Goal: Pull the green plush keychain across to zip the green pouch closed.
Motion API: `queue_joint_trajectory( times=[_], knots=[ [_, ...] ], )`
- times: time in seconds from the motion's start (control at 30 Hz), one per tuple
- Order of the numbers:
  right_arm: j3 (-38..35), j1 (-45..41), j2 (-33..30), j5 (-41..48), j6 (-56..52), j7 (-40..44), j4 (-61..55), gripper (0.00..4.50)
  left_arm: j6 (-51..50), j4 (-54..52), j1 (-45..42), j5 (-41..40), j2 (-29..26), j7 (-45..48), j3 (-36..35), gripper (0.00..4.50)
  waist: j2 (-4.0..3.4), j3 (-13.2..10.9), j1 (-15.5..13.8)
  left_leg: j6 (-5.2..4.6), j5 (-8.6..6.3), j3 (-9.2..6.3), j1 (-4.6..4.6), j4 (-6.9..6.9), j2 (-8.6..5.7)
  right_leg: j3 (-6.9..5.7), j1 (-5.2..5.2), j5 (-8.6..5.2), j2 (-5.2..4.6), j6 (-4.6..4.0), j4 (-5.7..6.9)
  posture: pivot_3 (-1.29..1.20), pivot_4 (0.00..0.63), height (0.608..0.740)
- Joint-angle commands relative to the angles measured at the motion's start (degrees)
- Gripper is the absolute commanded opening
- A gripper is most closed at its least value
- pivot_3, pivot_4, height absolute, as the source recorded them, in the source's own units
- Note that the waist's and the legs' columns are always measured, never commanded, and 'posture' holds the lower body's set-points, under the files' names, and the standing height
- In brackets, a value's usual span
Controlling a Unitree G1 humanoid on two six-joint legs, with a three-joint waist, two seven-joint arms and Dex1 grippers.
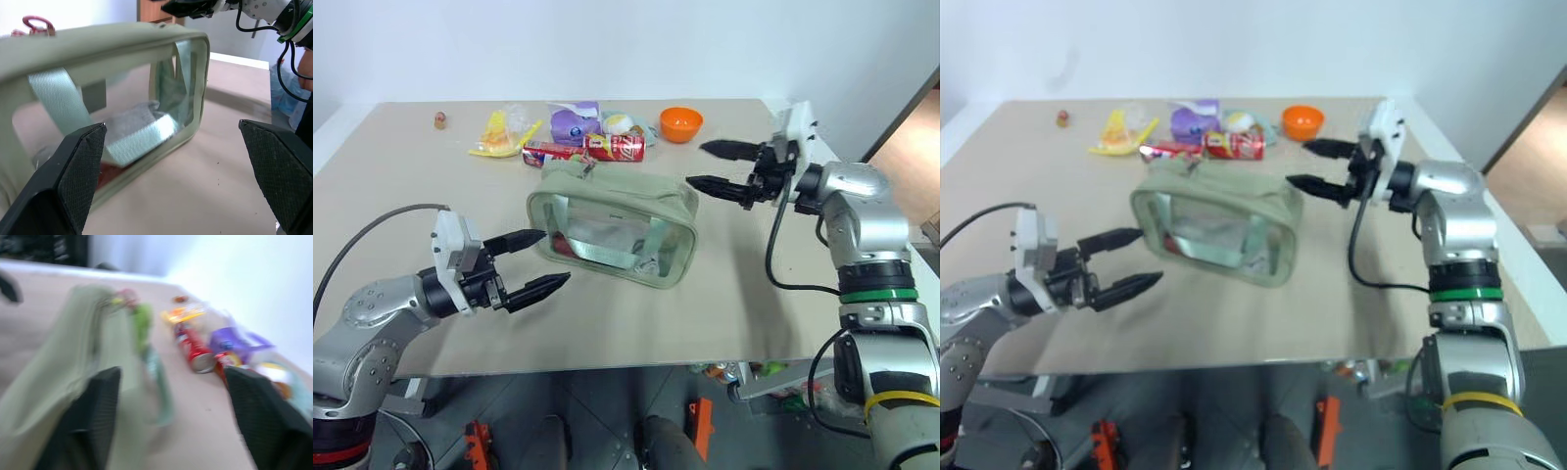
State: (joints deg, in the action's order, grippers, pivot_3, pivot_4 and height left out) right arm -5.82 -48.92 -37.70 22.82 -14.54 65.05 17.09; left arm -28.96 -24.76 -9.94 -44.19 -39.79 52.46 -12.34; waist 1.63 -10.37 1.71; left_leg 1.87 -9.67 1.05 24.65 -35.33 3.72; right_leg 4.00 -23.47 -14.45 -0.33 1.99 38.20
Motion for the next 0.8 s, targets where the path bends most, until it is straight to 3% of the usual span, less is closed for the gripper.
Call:
queue_joint_trajectory(
  times=[0.03,0.17,0.3,0.7,0.8],
  knots=[
    [-5.96,7.58,-1.86,6.33,-10.00,-6.98,-17.89,4.48,-1.64,1.08,-2.19,-1.87,-1.94,2.95,0.39,4.50,0.00,0.00,-0.15,0.00,0.00,0.00,0.01,0.01,-0.01,0.01,-0.01,-0.01,0.00,0.01,0.00,0.00,0.150,0.740],
    [-7.94,16.76,-1.49,12.40,-19.91,-14.56,-35.17,4.48,-3.15,2.28,-4.01,-2.57,-3.29,5.68,1.56,4.50,-0.03,-0.01,-0.02,0.02,-0.04,0.01,0.02,0.03,-0.01,0.05,-0.05,-0.22,0.01,0.29,0.01,0.00,0.150,0.740],
    [-6.90,21.71,0.70,16.45,-25.37,-21.35,-45.07,4.48,-4.20,3.51,-5.93,-2.51,-3.52,7.12,2.14,4.50,-0.03,-0.01,0.45,0.03,-0.04,0.00,-0.03,-0.02,0.02,0.07,-0.01,-0.21,0.06,0.36,0.04,0.00,0.150,0.740],
    [-0.20,25.43,3.28,9.83,-19.72,-23.71,-40.57,4.48,-3.03,4.87,-7.99,-0.27,-2.25,6.67,3.29,4.50,0.00,0.00,0.50,-0.02,0.03,0.05,-0.02,-0.13,0.00,0.14,0.03,-0.09,0.04,0.40,0.02,0.00,0.150,0.740],
    [0.16,25.74,3.05,9.56,-19.12,-23.21,-40.03,3.68,-2.76,4.24,-7.73,-0.09,-1.97,6.90,3.52,4.50,-0.01,0.00,0.51,-0.03,0.02,0.05,-0.01,-0.08,0.00,0.14,-0.01,-0.11,0.05,0.41,0.02,0.00,0.150,0.740]
  ],
)
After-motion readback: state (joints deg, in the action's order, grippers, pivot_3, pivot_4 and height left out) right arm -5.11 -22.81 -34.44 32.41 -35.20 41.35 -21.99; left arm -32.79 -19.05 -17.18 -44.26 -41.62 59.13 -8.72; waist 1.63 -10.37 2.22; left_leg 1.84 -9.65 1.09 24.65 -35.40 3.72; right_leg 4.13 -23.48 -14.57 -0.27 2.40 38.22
